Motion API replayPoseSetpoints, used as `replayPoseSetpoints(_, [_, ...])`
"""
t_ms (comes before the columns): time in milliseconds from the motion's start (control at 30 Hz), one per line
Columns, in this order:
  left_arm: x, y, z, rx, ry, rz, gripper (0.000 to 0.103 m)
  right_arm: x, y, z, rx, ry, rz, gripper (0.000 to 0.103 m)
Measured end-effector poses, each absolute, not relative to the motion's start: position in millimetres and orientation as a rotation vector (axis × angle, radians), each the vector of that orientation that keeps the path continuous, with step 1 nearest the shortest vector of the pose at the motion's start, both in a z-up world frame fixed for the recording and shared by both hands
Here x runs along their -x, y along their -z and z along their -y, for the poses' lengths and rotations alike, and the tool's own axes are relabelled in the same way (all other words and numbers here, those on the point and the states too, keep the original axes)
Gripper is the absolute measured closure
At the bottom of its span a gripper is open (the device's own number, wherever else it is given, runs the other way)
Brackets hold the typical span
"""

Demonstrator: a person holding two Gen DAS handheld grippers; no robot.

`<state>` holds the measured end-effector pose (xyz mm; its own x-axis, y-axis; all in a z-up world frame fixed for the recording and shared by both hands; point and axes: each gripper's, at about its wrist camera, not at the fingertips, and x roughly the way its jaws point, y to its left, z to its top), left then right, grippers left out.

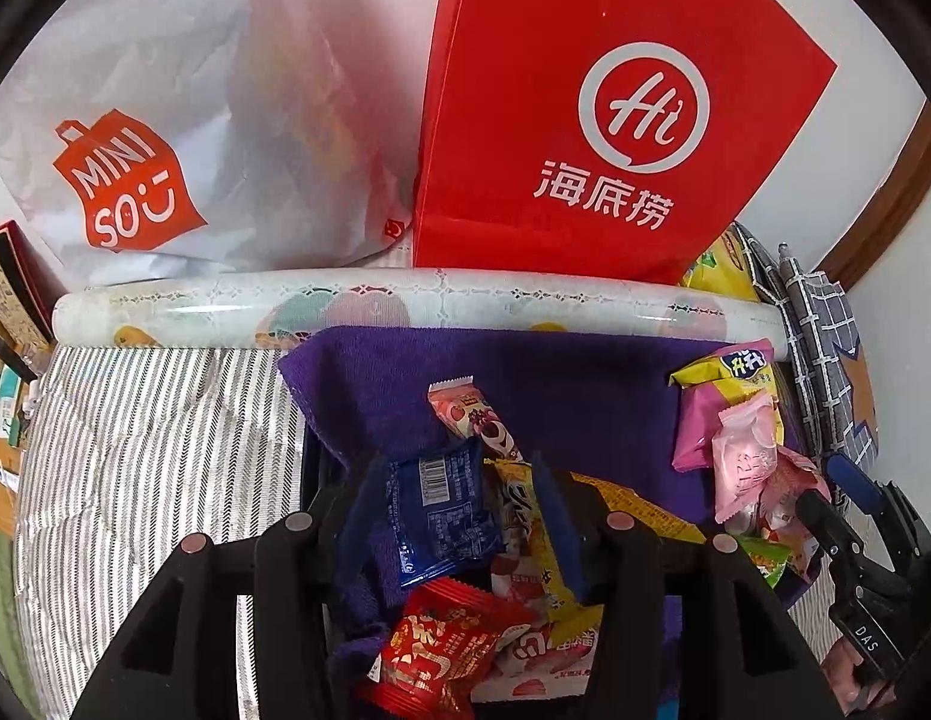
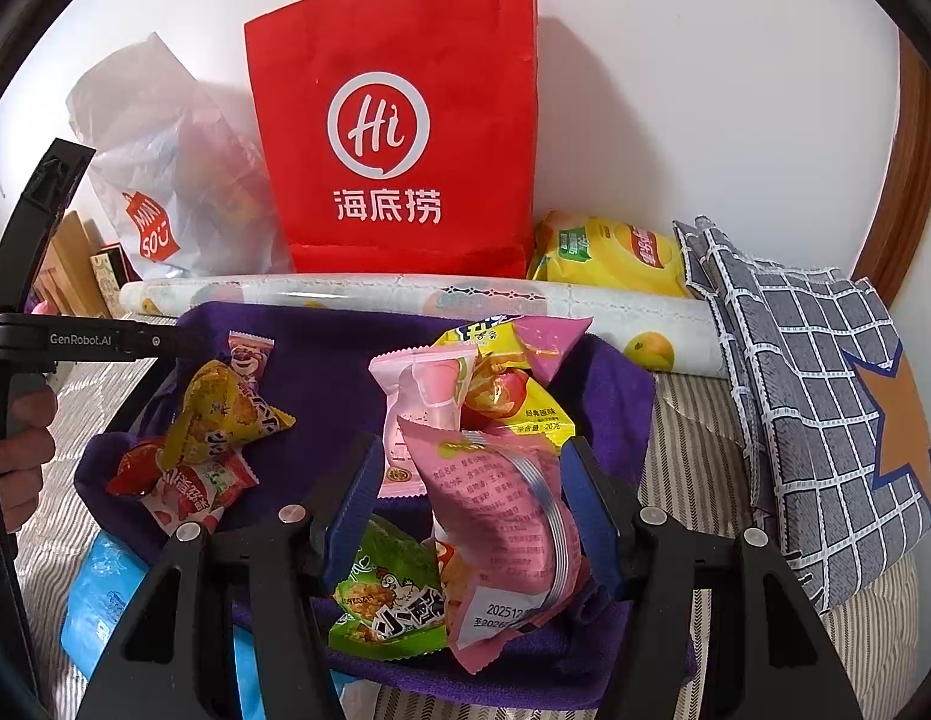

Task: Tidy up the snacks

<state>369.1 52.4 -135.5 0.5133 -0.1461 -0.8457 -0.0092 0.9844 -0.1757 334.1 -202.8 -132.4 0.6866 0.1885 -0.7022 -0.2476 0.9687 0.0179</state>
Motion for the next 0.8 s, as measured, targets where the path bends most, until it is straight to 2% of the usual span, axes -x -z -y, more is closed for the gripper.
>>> replayPoseSetpoints(300, [-355.9, 107.7, -46.9, 0.144, 0.080, -0.993, 0.048, -330.7, 117.7, 202.7, 0.023, -0.246, -0.753, 0.042])
replayPoseSetpoints(467, [-332.9, 86.6, -46.2, 0.128, 0.075, -0.946, 0.038, -318.5, 92.7, 200.5, 0.009, -0.198, -0.750, 0.042])
replayPoseSetpoints(567, [-312.3, 78.8, -44.6, 0.102, 0.059, -0.923, 0.036, -300.9, 75.5, 201.4, 0.020, -0.155, -0.739, 0.042])
replayPoseSetpoints(800, [-253.5, 64.2, -35.1, 0.072, 0.052, -0.879, 0.028, -247.2, 48.5, 205.1, 0.002, -0.125, -0.712, 0.027])
